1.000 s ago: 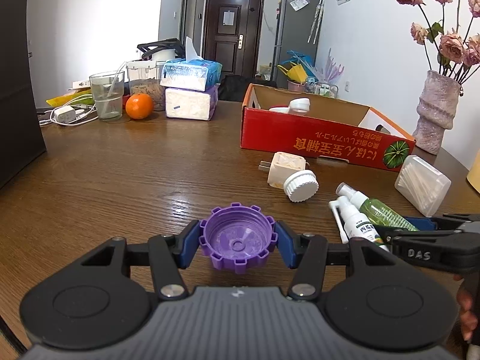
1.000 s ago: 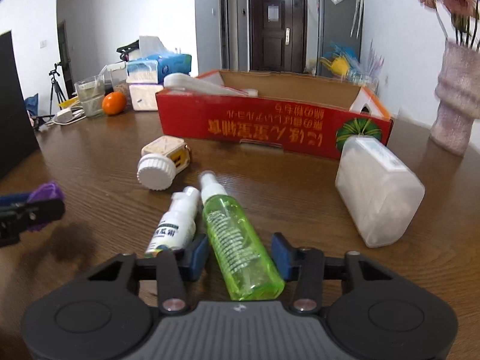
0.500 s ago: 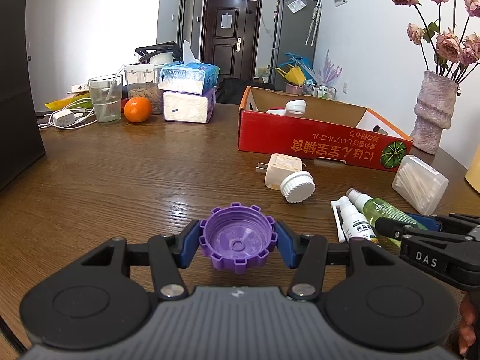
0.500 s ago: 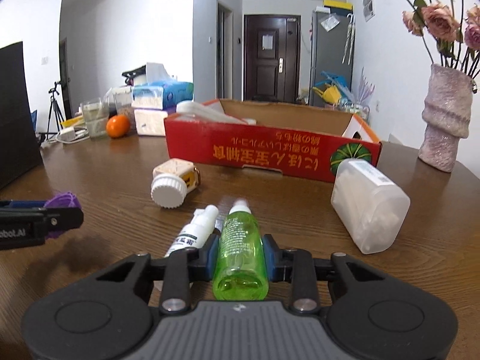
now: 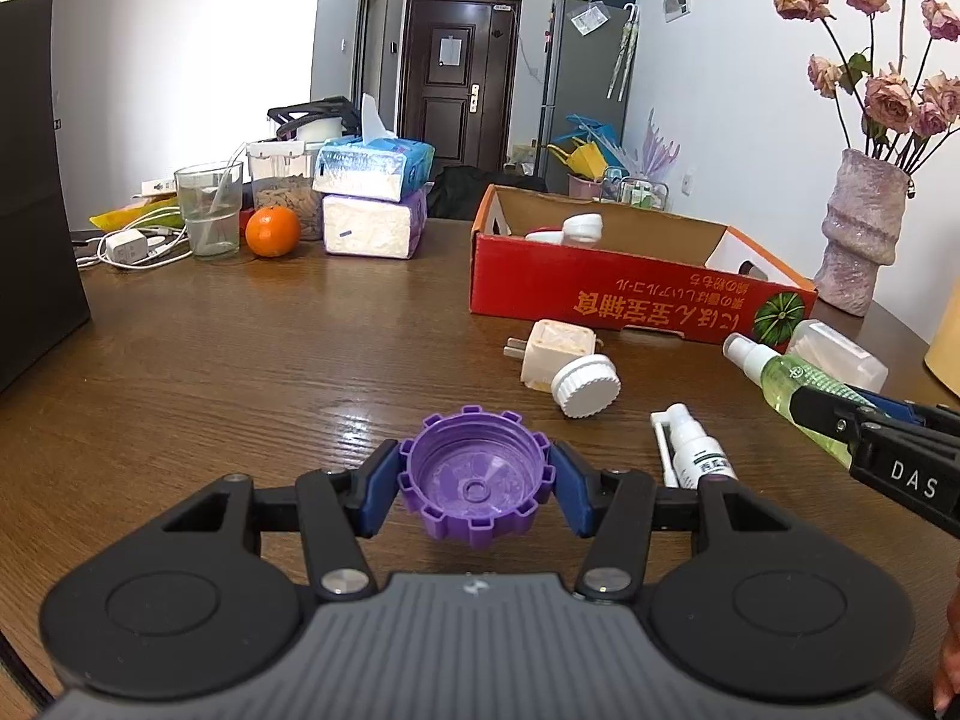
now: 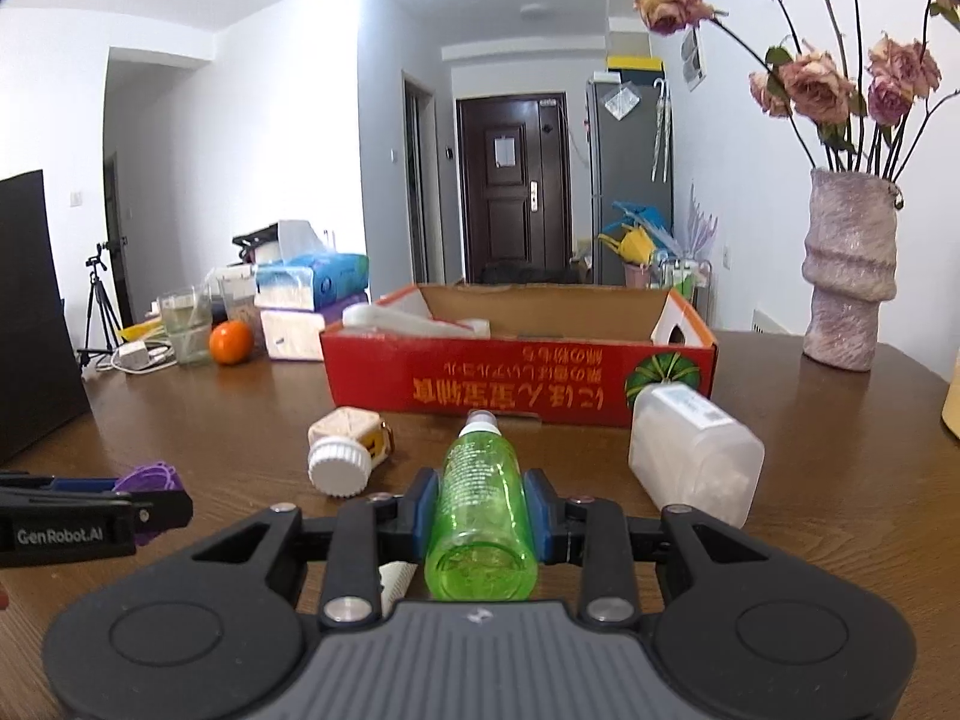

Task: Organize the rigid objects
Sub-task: 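Grasp the green spray bottle with the right tool while the left tool holds the purple cap, then carry the purple cap and green bottle over the cardboard box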

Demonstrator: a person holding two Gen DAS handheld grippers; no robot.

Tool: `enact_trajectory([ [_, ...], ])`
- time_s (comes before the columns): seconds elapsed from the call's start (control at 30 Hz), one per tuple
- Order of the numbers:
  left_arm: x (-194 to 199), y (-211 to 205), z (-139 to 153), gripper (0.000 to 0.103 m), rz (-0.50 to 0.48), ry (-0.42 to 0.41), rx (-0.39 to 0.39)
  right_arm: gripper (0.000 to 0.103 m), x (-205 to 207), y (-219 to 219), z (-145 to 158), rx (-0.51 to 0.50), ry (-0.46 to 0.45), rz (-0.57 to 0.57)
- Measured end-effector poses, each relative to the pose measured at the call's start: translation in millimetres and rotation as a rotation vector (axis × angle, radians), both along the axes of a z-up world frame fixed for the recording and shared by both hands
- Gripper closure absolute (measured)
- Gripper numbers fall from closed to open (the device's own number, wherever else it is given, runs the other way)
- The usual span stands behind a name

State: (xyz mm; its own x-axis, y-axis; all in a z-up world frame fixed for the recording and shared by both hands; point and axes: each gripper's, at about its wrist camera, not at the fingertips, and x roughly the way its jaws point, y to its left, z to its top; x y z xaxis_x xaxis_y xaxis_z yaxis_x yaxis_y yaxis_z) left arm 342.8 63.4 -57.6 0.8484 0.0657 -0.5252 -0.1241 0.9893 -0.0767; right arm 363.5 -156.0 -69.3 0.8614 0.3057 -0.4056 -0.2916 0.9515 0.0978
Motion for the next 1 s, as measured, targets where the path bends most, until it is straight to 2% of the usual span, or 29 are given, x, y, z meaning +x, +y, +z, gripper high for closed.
enact_trajectory([
  [0.43,7.2,-22.0,35.2,0.048,-0.047,-0.071,0.002,0.073,-0.7,-8.1,23.1,0.026,-0.070,-0.019],
  [0.73,31.9,-41.8,63.1,0.048,-0.065,-0.128,0.027,0.073,14.4,-13.8,43.1,0.032,-0.108,-0.038],
  [1.0,57.9,-53.1,75.3,0.048,-0.068,-0.155,-0.004,0.073,34.8,-19.9,48.0,0.058,-0.116,-0.068],
])
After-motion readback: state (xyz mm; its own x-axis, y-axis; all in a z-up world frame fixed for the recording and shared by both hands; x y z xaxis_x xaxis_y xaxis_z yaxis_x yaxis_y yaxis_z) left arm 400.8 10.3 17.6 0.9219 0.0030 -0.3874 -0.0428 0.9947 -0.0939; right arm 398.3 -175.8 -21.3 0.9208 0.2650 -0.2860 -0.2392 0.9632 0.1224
